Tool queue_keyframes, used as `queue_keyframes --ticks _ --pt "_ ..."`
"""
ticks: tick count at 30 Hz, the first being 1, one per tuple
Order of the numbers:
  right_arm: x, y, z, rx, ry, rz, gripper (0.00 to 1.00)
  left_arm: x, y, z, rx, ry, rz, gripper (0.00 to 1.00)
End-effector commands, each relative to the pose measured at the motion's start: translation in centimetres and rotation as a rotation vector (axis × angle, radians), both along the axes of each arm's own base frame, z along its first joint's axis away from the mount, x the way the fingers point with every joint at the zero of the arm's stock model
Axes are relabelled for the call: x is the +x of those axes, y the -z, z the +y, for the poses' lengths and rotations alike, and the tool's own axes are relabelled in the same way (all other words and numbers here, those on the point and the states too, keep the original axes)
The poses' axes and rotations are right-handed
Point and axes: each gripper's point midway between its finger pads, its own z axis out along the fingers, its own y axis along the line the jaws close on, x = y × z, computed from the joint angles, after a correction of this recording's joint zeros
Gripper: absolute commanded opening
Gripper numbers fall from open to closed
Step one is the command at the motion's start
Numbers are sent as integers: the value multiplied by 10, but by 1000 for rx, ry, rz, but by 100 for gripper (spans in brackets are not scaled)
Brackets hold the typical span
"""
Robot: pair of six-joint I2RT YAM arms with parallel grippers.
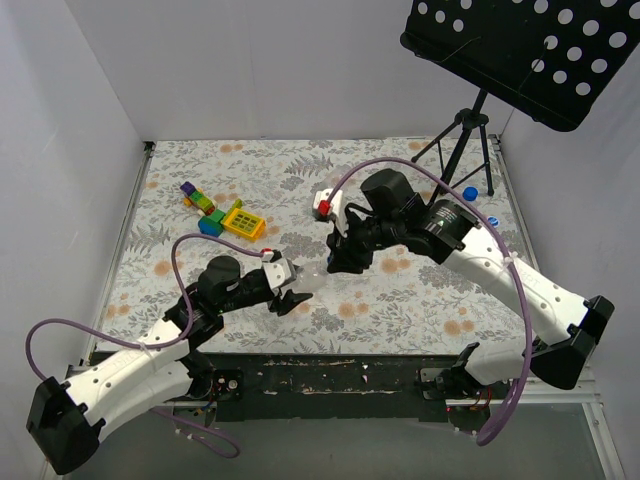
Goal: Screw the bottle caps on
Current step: Screw the bottle cap onto the plastic bottle.
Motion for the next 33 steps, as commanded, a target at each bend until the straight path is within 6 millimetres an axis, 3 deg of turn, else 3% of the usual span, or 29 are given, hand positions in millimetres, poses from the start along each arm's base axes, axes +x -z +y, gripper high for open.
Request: queue_keyframes --ticks 1,12,20,28,33 --pt "19 10 1 0 201 124 1 11 -113 -16 -252 -5 -300 22" --pt "24 14 -14 -5 468 332 1 17 -105 -40 -233 -29 -377 20" --pt "22 32 -19 -46 686 513 1 17 -99 -39 -307 -133 -382 18" --pt "33 36 -18 -28 817 556 1 30 -85 -38 -308 -305 -382 16" --pt "38 30 -16 -15 826 543 11 36 -78 -37 -284 -343 -370 16"
